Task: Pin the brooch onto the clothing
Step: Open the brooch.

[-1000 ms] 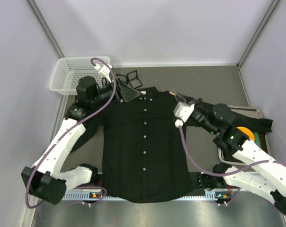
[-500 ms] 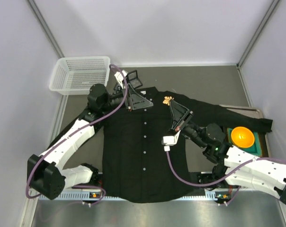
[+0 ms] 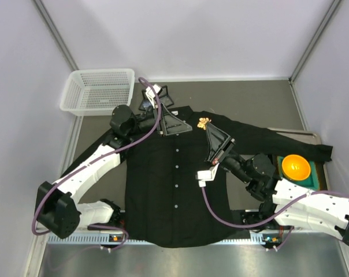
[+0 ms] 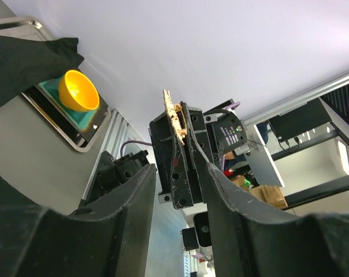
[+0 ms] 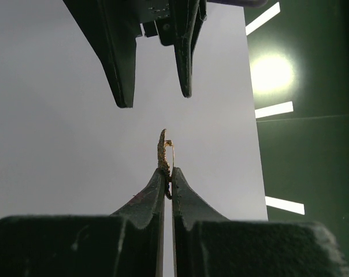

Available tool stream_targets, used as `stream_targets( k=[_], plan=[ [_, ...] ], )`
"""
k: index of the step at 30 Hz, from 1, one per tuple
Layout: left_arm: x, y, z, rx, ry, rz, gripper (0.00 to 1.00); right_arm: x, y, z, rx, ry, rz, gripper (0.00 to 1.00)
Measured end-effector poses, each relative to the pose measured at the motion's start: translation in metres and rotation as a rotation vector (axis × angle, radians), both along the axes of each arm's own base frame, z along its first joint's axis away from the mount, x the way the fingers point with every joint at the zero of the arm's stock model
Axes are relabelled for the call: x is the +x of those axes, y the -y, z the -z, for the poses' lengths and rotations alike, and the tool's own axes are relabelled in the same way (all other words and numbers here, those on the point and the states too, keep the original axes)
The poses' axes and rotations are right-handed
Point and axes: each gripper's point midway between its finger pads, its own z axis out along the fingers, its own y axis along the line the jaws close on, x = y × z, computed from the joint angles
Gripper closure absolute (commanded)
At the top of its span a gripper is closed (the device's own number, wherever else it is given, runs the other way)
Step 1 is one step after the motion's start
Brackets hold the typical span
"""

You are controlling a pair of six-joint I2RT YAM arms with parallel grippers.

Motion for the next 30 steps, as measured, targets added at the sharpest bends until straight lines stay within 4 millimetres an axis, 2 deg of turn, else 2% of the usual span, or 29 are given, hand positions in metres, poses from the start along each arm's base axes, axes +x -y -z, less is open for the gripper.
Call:
stream_targets(
  k=[7,12,15,18,23,30],
  plan=[
    [-0.001,0.008,0.004,-0.002,-0.002,0.022,0.56,-0.007,-0.003,0.009,-0.03,0.012,-0.032,1.0],
    [0.001,0.006,0.009,0.01,-0.003,0.036,0.5,-0.029,-0.001,0.021,-0.07,0.028,-0.125,1.0],
    [-0.005,0.003,0.012,0.026,0.003,0.078,0.45,-0.044,-0.002,0.026,-0.105,0.03,-0.194,1.0],
    [-0.016,0.0,0.018,0.049,0.001,0.144,0.41,-0.061,-0.002,0.027,-0.129,0.044,-0.273,1.0],
    [-0.042,-0.002,0.038,0.128,-0.018,0.255,0.42,-0.089,-0.009,0.042,-0.204,0.044,-0.423,1.0],
    [-0.105,0.001,0.051,0.197,0.043,0.449,0.51,-0.119,-0.022,0.075,-0.321,0.003,-0.609,1.0]
  ],
)
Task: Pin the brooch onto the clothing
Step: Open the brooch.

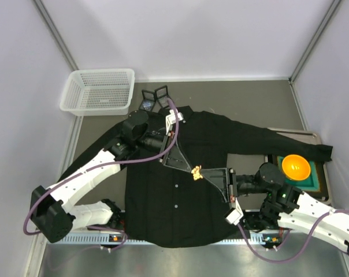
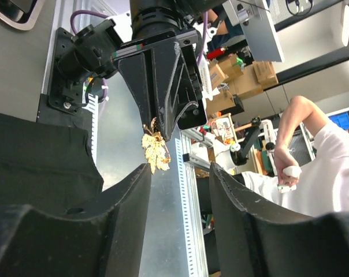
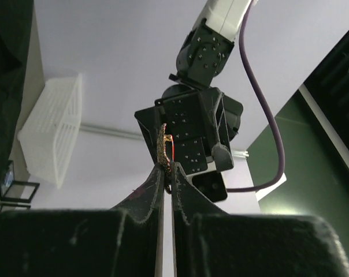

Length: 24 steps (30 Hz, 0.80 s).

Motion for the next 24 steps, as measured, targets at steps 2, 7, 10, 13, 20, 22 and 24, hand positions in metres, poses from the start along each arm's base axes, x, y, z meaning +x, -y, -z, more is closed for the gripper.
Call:
stream_targets(
  k=[2,7,10,13,20,22,24],
  plan=[
    [-0.006,-0.001,0.0,0.0,0.008,0.019,0.51,-0.008,-0.002,0.004,-0.016,-0.001,-0.045,1.0],
    [-0.011,-0.001,0.003,0.004,0.016,0.036,0.52,-0.022,-0.004,0.01,-0.039,-0.001,-0.124,1.0],
    [-0.014,0.0,0.005,0.008,0.015,0.043,0.54,-0.029,-0.005,0.012,-0.047,-0.004,-0.162,1.0],
    [-0.017,0.001,0.006,0.009,0.018,0.054,0.54,-0.033,-0.005,0.014,-0.053,-0.003,-0.188,1.0],
    [-0.028,0.007,0.013,0.024,0.008,0.099,0.56,-0.039,-0.005,0.014,-0.053,0.008,-0.217,1.0],
    [-0.031,0.007,0.014,0.028,0.005,0.109,0.57,-0.04,-0.005,0.014,-0.054,0.01,-0.224,1.0],
    [-0.034,0.007,0.015,0.033,0.0,0.118,0.58,-0.041,-0.005,0.014,-0.053,0.013,-0.231,1.0]
  ],
)
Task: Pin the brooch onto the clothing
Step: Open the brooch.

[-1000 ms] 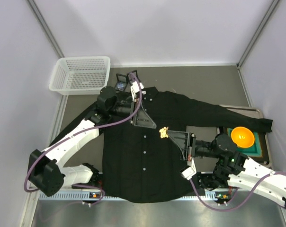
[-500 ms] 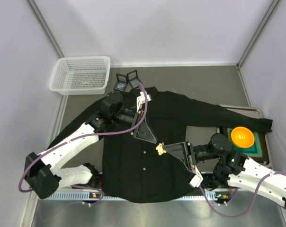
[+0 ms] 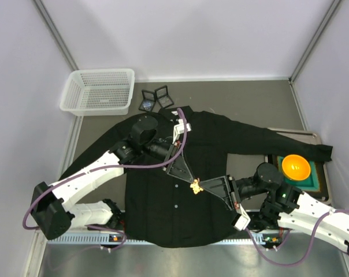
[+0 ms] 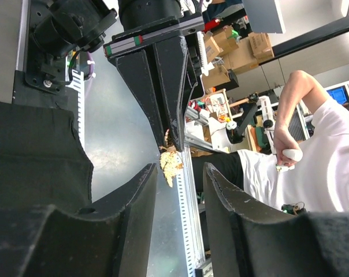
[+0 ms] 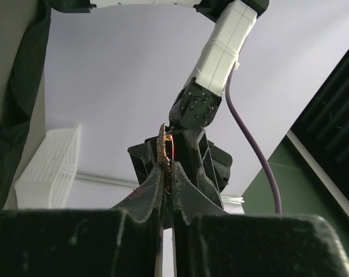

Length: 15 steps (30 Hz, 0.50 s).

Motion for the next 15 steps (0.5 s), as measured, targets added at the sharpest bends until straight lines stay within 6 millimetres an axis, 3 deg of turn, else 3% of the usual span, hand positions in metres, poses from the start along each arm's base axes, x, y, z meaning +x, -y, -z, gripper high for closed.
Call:
stream_targets(
  k=[11,15],
  plan=[
    [-0.011,0.004,0.009,0.026,-0.023,0.035,0.6,-0.003,-0.001,0.001,-0.003,0.006,-0.022,1.0],
    [-0.015,0.005,0.01,0.029,-0.025,0.048,0.66,-0.004,-0.001,0.001,-0.003,0.01,-0.023,1.0]
  ],
)
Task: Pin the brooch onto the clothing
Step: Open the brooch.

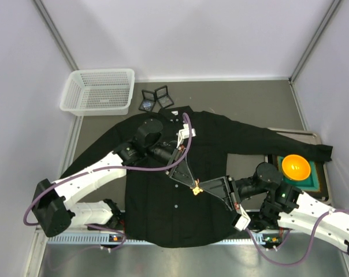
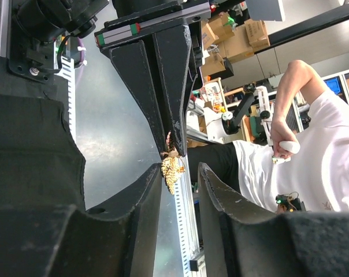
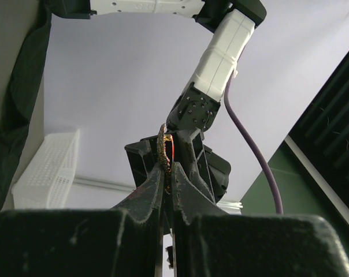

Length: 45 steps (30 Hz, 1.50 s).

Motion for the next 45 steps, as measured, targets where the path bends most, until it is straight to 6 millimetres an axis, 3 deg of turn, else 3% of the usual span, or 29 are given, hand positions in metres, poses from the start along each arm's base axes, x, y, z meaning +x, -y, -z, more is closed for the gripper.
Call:
stream_targets(
  k=[5,7,11,13,14,16,17,20,23,29,35,40,45],
  plan=[
    [-0.001,0.001,0.002,0.005,-0.003,0.005,0.74,0.0,-0.001,0.0,-0.001,0.005,-0.004,1.0],
    [0.0,0.002,0.003,0.007,-0.003,0.003,0.86,-0.001,-0.001,0.0,0.0,0.008,-0.005,1.0],
    [0.0,0.003,0.004,0.01,-0.003,0.0,1.0,-0.002,0.0,-0.004,0.009,0.019,-0.011,0.98],
    [0.0,0.002,0.004,0.011,-0.006,0.001,1.0,-0.002,0.0,-0.004,0.01,0.023,-0.013,0.88],
    [0.0,0.002,0.004,0.011,-0.006,0.002,1.0,-0.002,0.0,-0.004,0.01,0.025,-0.013,0.72],
    [0.0,0.002,0.004,0.008,0.0,0.002,1.0,-0.001,-0.001,-0.003,0.008,0.023,-0.006,0.52],
    [0.0,0.003,0.004,0.008,0.006,-0.003,1.0,0.001,-0.001,-0.003,0.008,0.019,0.006,0.35],
    [0.007,0.001,0.008,0.01,0.028,-0.029,1.0,0.011,-0.001,-0.003,0.005,-0.001,0.058,0.16],
    [0.022,-0.003,0.008,0.009,0.053,-0.09,1.0,0.026,0.002,-0.004,0.007,-0.037,0.15,0.08],
    [0.062,-0.018,-0.007,-0.047,0.21,-0.284,1.0,0.068,0.025,-0.012,-0.012,-0.293,0.416,0.09],
    [0.074,-0.027,-0.035,-0.144,0.482,-0.404,1.0,0.102,0.053,-0.056,0.031,-0.854,0.664,0.11],
    [0.08,-0.031,-0.043,-0.172,0.589,-0.451,1.0,0.097,0.049,-0.088,0.048,-1.32,0.632,0.15],
    [0.084,-0.032,-0.05,-0.216,0.658,-0.481,1.0,0.075,0.027,-0.091,-0.076,-1.711,0.484,0.22]
  ],
)
